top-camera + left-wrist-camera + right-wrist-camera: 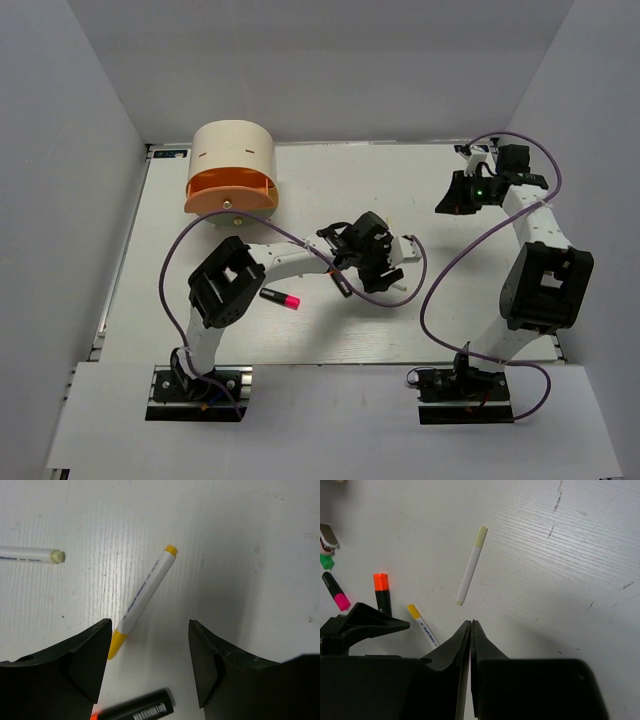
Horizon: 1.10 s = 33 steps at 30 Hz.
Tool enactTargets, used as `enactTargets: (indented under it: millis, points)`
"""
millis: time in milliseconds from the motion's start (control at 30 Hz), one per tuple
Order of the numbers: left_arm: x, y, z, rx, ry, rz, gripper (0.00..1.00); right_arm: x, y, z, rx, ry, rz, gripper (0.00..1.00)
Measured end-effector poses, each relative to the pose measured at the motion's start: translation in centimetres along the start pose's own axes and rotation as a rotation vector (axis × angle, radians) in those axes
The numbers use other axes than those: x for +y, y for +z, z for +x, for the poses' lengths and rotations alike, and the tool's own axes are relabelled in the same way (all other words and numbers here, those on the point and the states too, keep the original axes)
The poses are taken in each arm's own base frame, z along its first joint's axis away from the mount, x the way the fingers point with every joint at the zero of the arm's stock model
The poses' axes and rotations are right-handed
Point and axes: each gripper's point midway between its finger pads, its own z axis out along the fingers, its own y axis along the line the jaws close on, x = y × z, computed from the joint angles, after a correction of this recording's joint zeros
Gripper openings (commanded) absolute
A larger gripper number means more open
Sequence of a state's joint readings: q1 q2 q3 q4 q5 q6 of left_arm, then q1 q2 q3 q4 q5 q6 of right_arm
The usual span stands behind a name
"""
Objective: Sort the stationery into containers
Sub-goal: Pick up the pen from the center of the board.
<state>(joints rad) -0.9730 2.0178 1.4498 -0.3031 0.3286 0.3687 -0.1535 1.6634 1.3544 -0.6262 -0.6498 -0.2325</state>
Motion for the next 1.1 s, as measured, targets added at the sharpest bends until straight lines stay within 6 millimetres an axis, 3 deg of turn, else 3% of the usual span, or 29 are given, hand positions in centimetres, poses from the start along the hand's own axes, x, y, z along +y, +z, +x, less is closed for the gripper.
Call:
enactTargets:
  millis: [267,400,500,600,767,867,967,1000,1100]
  points:
    - [0.9,1.6,0.3,-0.013,0.047,-0.028,0.7,-0.3,0.1,1.5,0.019,0.033,-0.022,0.1]
    - [1.0,2.8,1.6,0.01,0.046,-0.026,0.63,-0.3,0.0,1.5,0.011,0.035,-0.03,0.11]
    - [0.9,3.4,2.4,0.023,0.043,-0.021,0.63,-0.2,0.0,1.8,0.009,0.04,-0.039,0.11]
    - [1.0,3.5,2.4,0.015,0.046,-0.027,0.51,-0.1,0.1,2.4,0.014,0.055,-0.05,0.11]
    - [1.3,3.6,2.4,0.002,0.05,-0.046,0.17,0.0,0.1,2.8,0.009,0.061,-0.063,0.11]
    - [1.3,3.7,2.4,-0.011,0.06,-0.058,0.02,0.1,-0.1,2.9,0.001,0.058,-0.066,0.12]
    - [0.9,3.3,2.6,-0.013,0.057,-0.061,0.0,0.3,-0.4,3.1,-0.006,0.053,-0.069,0.2]
    - [0.8,3.2,2.8,-0.008,0.049,-0.06,0.0,0.4,-0.4,3.2,-0.009,0.049,-0.07,0.31]
    - [0.9,2.6,3.2,0.013,-0.005,-0.068,0.0,0.6,-0.4,3.5,-0.012,0.041,-0.076,0.49]
